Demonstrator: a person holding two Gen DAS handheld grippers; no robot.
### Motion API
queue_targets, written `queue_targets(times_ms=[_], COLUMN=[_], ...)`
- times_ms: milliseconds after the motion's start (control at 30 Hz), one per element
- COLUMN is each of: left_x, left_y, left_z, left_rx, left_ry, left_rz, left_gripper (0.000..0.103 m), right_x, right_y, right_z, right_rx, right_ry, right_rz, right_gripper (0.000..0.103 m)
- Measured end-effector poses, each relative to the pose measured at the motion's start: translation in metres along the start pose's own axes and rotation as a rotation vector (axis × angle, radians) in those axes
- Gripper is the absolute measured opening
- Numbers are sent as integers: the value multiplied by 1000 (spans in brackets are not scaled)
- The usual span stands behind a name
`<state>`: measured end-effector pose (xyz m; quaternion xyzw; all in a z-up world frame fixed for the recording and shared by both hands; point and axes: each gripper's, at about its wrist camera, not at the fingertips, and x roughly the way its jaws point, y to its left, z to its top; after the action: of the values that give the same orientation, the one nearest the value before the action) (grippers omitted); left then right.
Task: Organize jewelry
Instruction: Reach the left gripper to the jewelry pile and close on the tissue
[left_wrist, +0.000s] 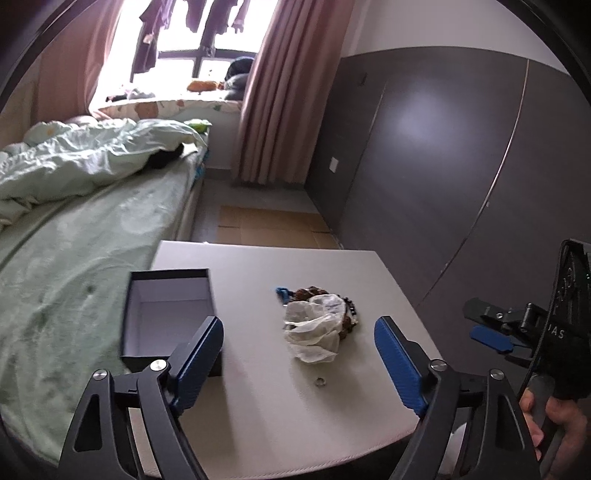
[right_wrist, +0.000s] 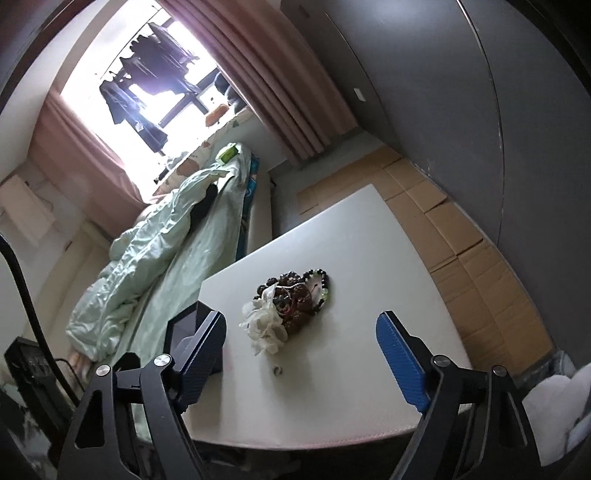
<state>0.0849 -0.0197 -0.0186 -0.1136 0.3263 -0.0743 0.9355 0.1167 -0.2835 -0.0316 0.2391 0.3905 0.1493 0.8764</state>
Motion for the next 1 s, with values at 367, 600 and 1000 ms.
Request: queue_targets(times_ms=[367, 600, 1000], left_x=[70, 115, 152], left_y=[-18, -21, -6], left_z=[9, 11, 6], left_rx=[27, 17, -29], left_ry=[128, 212, 312], left_rz=[-44, -66, 10], left_gripper=[83, 83, 13], right_x=[43, 69, 93], right_y=[-22, -31, -31], right_z=[15, 23, 29], right_rx=[139, 196, 217], right_ry=[75, 110, 165], right_rz=[-5, -10, 5], right_gripper=[70, 66, 64])
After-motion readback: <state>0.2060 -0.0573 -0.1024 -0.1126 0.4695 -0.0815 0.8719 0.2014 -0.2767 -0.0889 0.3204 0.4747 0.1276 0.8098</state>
